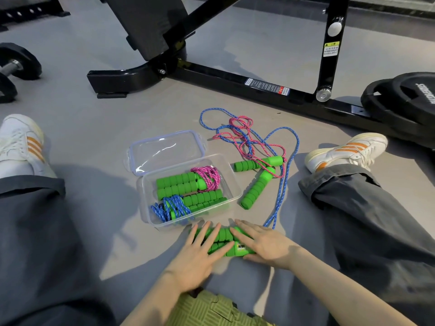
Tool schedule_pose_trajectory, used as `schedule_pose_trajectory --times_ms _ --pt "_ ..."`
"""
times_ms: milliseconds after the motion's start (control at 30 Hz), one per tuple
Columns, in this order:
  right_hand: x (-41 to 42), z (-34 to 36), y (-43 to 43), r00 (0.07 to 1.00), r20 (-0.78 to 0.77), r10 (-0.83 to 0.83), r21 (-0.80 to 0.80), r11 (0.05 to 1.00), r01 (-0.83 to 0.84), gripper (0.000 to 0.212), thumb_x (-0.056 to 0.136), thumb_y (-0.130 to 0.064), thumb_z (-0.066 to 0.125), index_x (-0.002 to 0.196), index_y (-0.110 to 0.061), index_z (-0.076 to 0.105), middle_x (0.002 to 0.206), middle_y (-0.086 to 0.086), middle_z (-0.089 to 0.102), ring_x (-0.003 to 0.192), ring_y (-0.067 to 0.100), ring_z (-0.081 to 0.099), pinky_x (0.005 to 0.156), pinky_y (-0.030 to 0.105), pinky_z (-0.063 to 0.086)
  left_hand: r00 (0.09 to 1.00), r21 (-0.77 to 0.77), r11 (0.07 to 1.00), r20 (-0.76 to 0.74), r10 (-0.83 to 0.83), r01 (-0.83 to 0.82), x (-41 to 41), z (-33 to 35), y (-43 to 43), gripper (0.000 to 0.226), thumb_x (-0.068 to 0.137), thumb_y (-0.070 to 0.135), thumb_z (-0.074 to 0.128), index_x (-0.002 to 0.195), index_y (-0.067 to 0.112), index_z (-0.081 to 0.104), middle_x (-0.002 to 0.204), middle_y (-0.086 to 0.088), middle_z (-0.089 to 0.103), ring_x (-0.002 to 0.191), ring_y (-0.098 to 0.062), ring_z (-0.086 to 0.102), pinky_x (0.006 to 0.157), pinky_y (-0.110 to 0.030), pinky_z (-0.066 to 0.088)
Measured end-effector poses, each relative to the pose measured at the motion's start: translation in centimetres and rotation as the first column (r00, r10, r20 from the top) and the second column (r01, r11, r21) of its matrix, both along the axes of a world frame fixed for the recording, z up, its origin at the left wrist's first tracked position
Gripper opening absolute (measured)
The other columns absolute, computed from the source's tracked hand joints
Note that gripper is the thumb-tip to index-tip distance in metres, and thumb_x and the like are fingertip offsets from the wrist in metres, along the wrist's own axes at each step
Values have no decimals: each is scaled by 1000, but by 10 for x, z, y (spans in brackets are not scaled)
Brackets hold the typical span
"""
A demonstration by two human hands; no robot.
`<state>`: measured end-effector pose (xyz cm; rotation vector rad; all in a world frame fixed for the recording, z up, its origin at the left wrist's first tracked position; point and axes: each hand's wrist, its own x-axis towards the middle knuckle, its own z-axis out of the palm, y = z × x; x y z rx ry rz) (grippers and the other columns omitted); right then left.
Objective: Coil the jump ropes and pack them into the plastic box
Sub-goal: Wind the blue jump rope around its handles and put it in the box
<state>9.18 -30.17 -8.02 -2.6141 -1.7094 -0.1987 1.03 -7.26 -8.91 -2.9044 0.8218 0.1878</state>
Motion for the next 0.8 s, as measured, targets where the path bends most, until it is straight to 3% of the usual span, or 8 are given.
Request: schedule_pose_trajectory --times_ms 100,267,333,400,467,533,633,800 --pt "3 0 0 999 38 33 2 999 -33 89 61 -59 75 130 -14 42 127 9 61 105 19 65 83 26 53 998 29 997 -10 -66 66 3 3 8 119 46 31 85 149 26 25 140 -17 49 123 -38 53 98 -52 42" --pt "5 -6 -3 992 114 49 -3 999 -49 80 68 -53 69 131 -13 42 123 13 61 100 23 65 80 29 55 996 16 997 25 -82 82 4 -5 14 142 42 14 84 153 20 -4 138 -23 49 124 -37 51 100 -48 40" --pt "5 -10 -2 994 103 37 22 999 -40 66 78 -48 52 131 -11 41 117 14 63 97 25 65 80 30 56 996 33 996 21 -83 82 5 -8 13 130 54 24 81 153 23 -3 140 -25 45 126 -39 49 103 -51 39" --pt "4 -11 0 998 67 23 32 999 -25 60 82 -44 37 131 -9 41 115 14 63 96 26 65 80 31 56 994 39 995 50 -98 96 6 -10 14 101 75 34 65 154 28 3 143 -26 39 127 -40 48 105 -53 39" --pt "5 -11 1 998 57 17 33 999 -19 60 82 -43 33 131 -8 41 114 13 63 95 25 65 79 31 55 995 61 994 43 -92 89 10 -8 12 93 73 38 71 150 31 20 140 -26 42 123 -41 51 99 -54 44" --pt "5 -11 0 997 79 21 17 1000 -22 61 82 -44 34 131 -9 42 115 12 63 96 24 65 80 29 54 995 72 994 42 -88 85 12 -5 10 100 56 40 85 142 33 34 133 -23 53 116 -40 57 92 -55 48" --pt "8 -9 -1 994 93 49 7 999 -49 70 76 -54 54 131 -12 44 117 10 62 97 22 64 80 27 53 992 34 995 82 -101 98 12 -2 9 111 45 36 88 141 34 34 127 -21 59 108 -38 61 87 -52 51" --pt "8 -3 0 995 85 46 -31 999 -43 88 60 -66 70 128 -16 44 112 5 65 91 17 66 76 24 53 993 13 996 77 -87 86 9 -8 12 143 41 17 86 153 26 -3 139 -27 41 113 -40 58 90 -51 50"
